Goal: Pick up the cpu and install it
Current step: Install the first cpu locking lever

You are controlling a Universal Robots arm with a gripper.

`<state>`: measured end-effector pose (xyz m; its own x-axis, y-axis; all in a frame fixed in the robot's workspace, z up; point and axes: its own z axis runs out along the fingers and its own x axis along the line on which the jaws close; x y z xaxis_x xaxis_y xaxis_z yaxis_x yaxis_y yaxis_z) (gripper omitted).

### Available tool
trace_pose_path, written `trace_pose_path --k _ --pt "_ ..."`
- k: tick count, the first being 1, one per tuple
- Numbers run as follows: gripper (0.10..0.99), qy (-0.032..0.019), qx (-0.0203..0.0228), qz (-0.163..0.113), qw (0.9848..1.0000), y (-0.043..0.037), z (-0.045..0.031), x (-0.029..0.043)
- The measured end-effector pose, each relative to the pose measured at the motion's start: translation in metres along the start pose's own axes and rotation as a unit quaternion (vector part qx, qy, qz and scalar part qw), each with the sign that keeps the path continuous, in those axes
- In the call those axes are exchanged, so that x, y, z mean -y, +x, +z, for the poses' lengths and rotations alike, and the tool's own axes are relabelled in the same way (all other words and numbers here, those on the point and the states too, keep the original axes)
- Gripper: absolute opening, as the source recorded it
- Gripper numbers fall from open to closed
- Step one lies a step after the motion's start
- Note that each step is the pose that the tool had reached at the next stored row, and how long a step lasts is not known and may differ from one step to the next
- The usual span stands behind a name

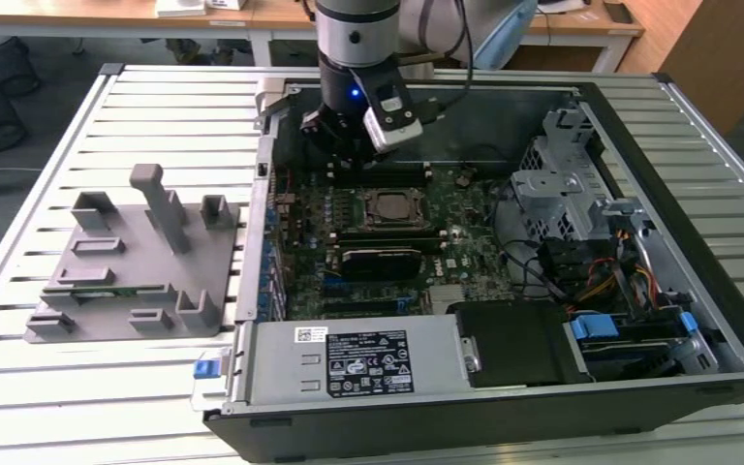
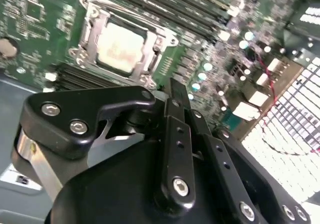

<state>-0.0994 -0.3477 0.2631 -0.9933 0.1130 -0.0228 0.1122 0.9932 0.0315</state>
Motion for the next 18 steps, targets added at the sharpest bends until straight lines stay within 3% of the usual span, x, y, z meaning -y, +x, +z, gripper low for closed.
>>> trace_pose_path --k 11,18 --pt "0.110 0.0000 0.0000 0.000 1.0000 0.0184 0.0022 -0.0169" --pt "0.110 -0.0001 0.0000 -0.002 1.0000 0.0229 0.0059 -0.0309"
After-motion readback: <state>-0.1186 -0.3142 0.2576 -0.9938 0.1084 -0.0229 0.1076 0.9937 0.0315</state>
